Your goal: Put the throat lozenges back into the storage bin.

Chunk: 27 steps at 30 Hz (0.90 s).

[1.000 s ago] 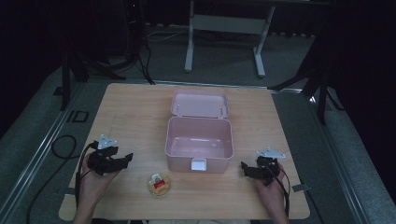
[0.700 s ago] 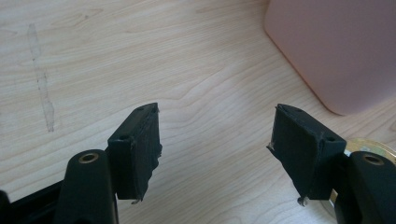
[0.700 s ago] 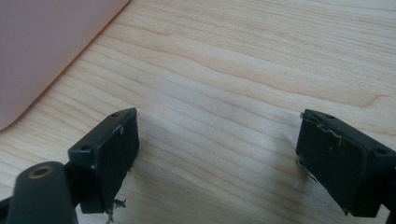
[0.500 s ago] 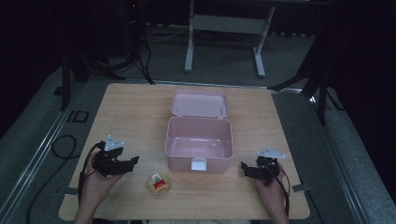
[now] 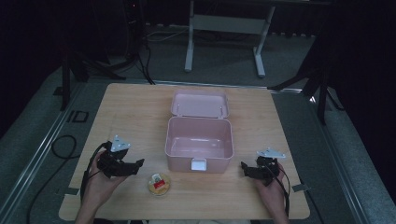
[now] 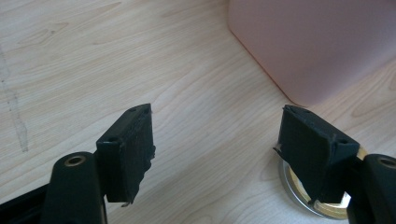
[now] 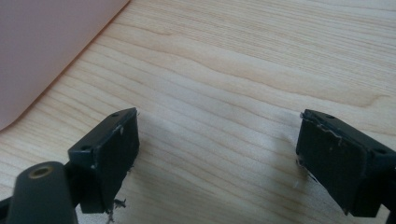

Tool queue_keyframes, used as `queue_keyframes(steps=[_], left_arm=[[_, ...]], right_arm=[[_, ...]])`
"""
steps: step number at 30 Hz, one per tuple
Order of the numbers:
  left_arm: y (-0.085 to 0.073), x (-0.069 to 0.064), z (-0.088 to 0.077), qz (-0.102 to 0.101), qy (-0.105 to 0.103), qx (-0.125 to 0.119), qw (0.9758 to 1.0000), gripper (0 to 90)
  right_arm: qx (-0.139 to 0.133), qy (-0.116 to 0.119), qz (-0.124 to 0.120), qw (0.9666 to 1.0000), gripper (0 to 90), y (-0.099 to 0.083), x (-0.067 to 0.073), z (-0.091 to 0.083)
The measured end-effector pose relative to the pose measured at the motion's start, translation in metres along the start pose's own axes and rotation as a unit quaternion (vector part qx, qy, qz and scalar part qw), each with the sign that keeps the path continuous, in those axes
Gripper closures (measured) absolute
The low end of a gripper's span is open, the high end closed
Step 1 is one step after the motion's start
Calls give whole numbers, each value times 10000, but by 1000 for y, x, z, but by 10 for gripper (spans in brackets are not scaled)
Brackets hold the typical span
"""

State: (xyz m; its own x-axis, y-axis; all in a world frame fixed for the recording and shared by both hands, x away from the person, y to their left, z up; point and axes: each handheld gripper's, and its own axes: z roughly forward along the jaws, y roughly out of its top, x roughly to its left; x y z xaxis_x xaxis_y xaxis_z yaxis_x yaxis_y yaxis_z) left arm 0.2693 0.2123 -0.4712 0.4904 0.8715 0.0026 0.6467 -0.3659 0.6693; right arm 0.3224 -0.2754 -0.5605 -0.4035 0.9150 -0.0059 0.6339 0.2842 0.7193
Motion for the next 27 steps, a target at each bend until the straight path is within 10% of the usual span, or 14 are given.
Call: queue_keyframes(steps=[27], left_arm=[[18, -29, 14, 727, -263, 378, 9963, 247]], right_arm=[[2, -1, -2, 10000, 131, 0, 0, 0]])
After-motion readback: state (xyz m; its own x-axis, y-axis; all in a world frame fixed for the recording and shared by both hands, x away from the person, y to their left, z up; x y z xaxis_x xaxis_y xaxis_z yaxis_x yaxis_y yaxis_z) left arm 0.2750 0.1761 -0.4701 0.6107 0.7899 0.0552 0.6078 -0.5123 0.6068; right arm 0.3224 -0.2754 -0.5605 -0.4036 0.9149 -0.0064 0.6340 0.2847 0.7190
